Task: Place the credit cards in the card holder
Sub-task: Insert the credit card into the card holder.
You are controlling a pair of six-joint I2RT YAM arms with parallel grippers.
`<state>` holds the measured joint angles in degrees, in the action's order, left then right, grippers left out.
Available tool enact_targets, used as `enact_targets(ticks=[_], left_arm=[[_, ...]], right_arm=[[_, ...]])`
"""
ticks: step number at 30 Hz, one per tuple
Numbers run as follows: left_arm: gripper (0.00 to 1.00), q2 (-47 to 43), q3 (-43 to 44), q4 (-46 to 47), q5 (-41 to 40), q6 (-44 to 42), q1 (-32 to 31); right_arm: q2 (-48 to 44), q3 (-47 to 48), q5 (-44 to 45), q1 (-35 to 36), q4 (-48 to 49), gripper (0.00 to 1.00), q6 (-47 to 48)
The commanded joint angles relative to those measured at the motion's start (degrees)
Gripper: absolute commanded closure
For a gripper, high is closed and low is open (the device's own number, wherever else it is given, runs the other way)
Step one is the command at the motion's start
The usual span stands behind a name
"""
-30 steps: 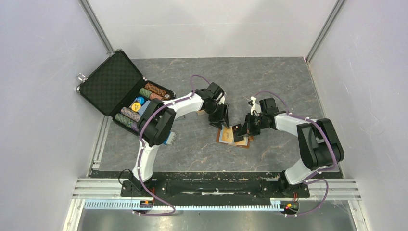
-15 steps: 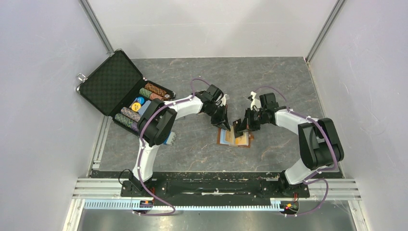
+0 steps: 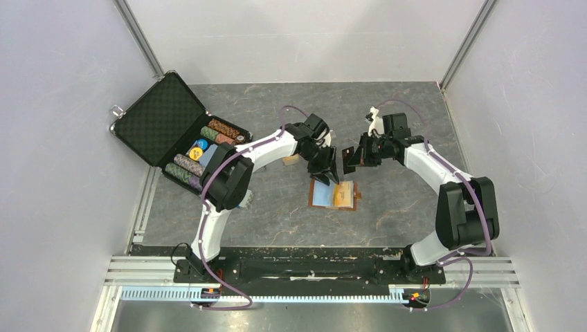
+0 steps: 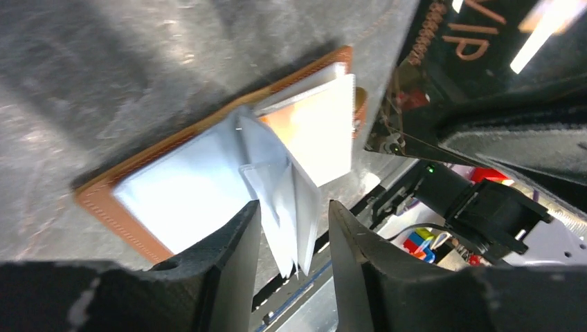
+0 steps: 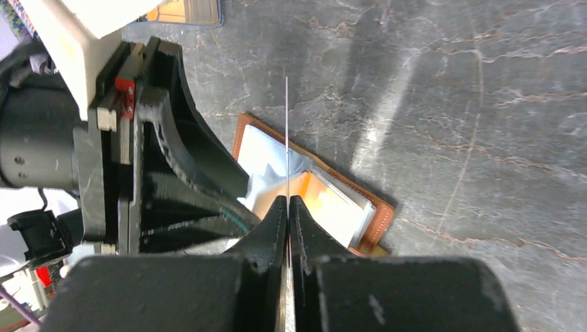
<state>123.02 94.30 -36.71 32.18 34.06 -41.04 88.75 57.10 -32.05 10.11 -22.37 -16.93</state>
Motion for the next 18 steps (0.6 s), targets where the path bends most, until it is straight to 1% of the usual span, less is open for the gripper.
enact_targets(ticks=[1,4,10,14,18], left_arm=[[0.52,2.1,4.9,-0.6,4.4,1.4,-2.3],[0.51,3.4,6.6,1.2,6.6,2.9,-3.4],[0.49,6.7,9.8,1.4,10.0,3.1,-4.9],[0.46,3.6,7.0,5.8,9.5,3.1,-4.2],[0.44,-1.9,-0.2,13.9,8.7,6.0,-1.4]], right_arm=[[-2.7,3.3,3.1,-1.1,-3.2,1.0,2.5],[-3.2,3.1,3.7,-1.9,-3.8,1.0,2.9],[-3.8,2.8,4.3,-2.8,-5.0,1.0,4.2],[-4.1,1.9,3.2,-2.7,-4.8,1.0,4.0],[-4.6,-0.6,0.6,-2.5,-2.6,1.0,2.1]])
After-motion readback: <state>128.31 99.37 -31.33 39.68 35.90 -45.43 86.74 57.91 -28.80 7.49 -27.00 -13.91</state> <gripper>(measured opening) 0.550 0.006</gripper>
